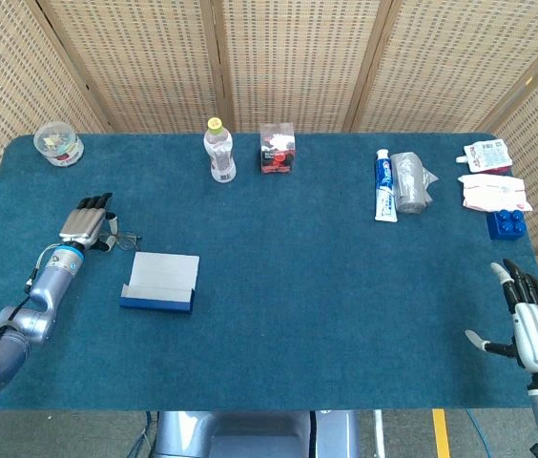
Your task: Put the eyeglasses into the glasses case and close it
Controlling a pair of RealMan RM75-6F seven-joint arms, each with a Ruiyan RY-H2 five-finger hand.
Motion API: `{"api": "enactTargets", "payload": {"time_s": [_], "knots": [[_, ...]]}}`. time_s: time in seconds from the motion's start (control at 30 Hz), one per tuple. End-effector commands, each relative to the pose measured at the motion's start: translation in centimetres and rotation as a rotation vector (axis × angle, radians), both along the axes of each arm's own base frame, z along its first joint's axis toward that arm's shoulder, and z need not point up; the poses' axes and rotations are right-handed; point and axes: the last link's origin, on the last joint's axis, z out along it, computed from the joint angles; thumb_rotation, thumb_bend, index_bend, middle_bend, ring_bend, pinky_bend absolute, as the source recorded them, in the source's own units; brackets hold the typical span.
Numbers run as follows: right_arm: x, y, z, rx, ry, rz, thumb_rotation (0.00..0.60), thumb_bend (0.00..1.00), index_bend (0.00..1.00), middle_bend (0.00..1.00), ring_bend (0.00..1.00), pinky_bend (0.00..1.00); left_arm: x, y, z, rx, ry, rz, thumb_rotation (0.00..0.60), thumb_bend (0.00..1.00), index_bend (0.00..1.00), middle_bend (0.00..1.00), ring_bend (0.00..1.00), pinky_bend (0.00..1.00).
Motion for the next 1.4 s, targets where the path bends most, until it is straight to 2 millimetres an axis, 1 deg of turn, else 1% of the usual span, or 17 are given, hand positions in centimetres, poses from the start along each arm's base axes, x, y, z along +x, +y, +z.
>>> {"api": "enactTargets", "payload": {"time_s": [0.03,0.1,0.27,0.37,0.47,0.6,0.7,0.9,1.03,1.1,1.17,1.2,1.4], "knots": [[0.0,0.0,0.0,0.000,0.000,0.000,0.600,0.00,0.00,0.00,0.00,0.00,0.0,0.0,0.0,0.001,0.000,-0.001,0.600,0.47,0.56,0.00,0.00,0.00],[0.0,0.0,0.0,0.000,-0.001,0.000,0.600,0.00,0.00,0.00,0.00,0.00,0.0,0.0,0.1,0.002,0.003,-0.002,0.600,0.49,0.56,0.00,0.00,0.00],[0.0,0.0,0.0,0.000,-0.002,0.000,0.600,0.00,0.00,0.00,0.00,0.00,-0.1,-0.1,0.4,0.007,-0.007,-0.002,0.600,0.50,0.57,0.00,0.00,0.00],[0.0,0.0,0.0,0.000,-0.004,0.000,0.600,0.00,0.00,0.00,0.00,0.00,0.0,0.0,1.0,0.022,-0.029,-0.011,0.600,0.51,0.58,0.00,0.00,0.00],[0.0,0.0,0.0,0.000,-0.005,0.001,0.600,0.00,0.00,0.00,0.00,0.00,0.4,0.1,2.0,0.038,-0.059,-0.028,0.600,0.52,0.58,0.00,0.00,0.00],[0.0,0.0,0.0,-0.001,-0.007,0.002,0.600,0.00,0.00,0.00,0.00,0.00,1.2,-0.2,3.4,0.039,-0.115,-0.051,0.600,0.52,0.58,0.00,0.00,0.00],[0.0,0.0,0.0,-0.002,-0.009,0.003,0.600,0.00,0.00,0.00,0.00,0.00,2.2,-0.8,4.5,0.026,-0.151,-0.081,0.600,0.52,0.58,0.00,0.00,0.00],[0.0,0.1,0.1,-0.004,-0.012,0.004,0.600,0.00,0.00,0.00,0.00,0.00,4.5,-2.3,5.6,-0.024,-0.186,-0.111,0.600,0.54,0.58,0.00,0.00,0.00],[0.0,0.1,0.1,-0.003,-0.012,0.004,0.600,0.00,0.00,0.00,0.00,0.00,6.2,-3.4,5.5,-0.079,-0.178,-0.113,0.600,0.57,0.58,0.00,0.00,0.00],[0.0,0.1,0.1,-0.003,-0.012,0.005,0.600,0.00,0.00,0.00,0.00,0.00,6.8,-3.8,5.4,-0.095,-0.175,-0.114,0.600,0.58,0.58,0.00,0.00,0.00],[0.0,0.1,0.1,-0.003,-0.013,0.006,0.600,0.00,0.00,0.00,0.00,0.00,7.7,-4.5,4.9,-0.120,-0.170,-0.117,0.600,0.58,0.58,0.00,0.00,0.00],[0.0,0.1,0.1,-0.003,-0.014,0.006,0.600,0.00,0.00,0.00,0.00,0.00,8.4,-5.0,4.1,-0.148,-0.162,-0.127,0.600,0.58,0.58,0.00,0.00,0.00],[-0.1,0.1,0.1,-0.002,-0.016,0.006,0.600,0.00,0.00,0.00,0.00,0.00,9.0,-6.1,2.3,-0.185,-0.135,-0.092,0.600,0.59,0.58,0.00,0.00,0.00]]}}
